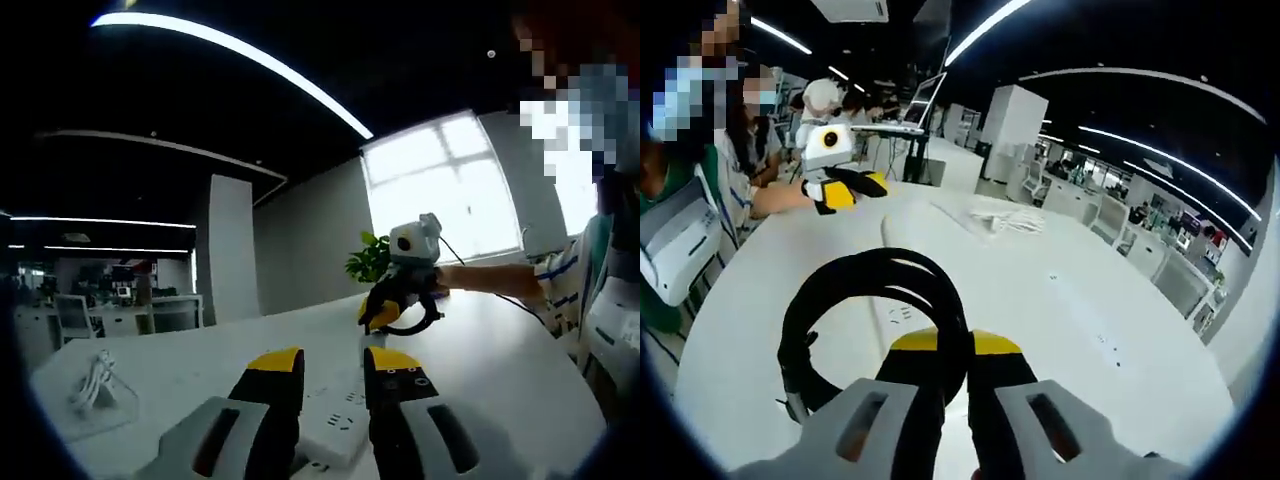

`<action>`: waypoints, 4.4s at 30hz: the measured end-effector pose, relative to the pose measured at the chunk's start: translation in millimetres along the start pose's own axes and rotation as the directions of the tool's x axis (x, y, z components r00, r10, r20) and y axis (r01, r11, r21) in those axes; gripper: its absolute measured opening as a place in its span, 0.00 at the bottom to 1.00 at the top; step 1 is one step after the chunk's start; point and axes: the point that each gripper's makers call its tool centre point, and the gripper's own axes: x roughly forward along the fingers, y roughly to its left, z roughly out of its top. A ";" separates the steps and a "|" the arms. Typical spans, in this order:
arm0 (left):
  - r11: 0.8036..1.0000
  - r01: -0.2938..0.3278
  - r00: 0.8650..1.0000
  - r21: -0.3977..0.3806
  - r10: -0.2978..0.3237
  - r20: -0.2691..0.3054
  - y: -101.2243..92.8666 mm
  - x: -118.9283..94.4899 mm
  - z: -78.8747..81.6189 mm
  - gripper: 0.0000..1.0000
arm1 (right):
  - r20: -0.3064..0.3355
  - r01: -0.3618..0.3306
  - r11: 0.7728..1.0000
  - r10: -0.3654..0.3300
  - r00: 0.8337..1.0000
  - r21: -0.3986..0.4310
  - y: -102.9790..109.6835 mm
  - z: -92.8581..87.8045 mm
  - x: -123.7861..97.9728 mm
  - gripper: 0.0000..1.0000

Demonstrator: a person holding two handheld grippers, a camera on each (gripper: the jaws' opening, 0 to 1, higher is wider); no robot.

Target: Straighten the power strip on the desk, plug the charger into it

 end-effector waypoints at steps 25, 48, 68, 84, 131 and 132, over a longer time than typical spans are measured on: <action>0.999 0.044 0.999 -0.001 -0.044 -0.009 -19.7 2.9 -5.7 0.24 | -0.101 0.008 0.998 -0.014 0.995 -0.067 10.3 -3.7 7.6 0.05; 0.999 -0.047 0.994 0.025 0.050 -0.096 0.4 -0.3 -22.3 0.25 | -0.058 0.003 1.000 -0.001 0.998 0.024 11.5 -10.0 2.1 0.05; 0.990 -0.127 0.984 0.064 0.134 -0.117 15.2 -6.3 -23.7 0.25 | -0.045 0.016 0.999 -0.015 0.999 0.033 10.9 -9.4 1.5 0.07; 0.987 -0.148 0.982 0.059 0.154 -0.110 20.0 -8.6 -24.3 0.25 | 0.049 0.020 0.997 -0.023 0.999 0.069 11.8 -6.6 2.1 0.09; 0.986 -0.143 0.981 0.086 0.153 -0.123 20.7 -7.7 -25.2 0.27 | 0.174 0.096 0.986 -0.119 0.978 0.136 4.8 6.2 -33.6 0.26; 0.986 -0.141 0.981 0.084 0.151 -0.122 20.3 -7.7 -24.9 0.27 | 0.180 0.100 0.985 -0.124 0.976 0.141 4.2 6.8 -35.3 0.26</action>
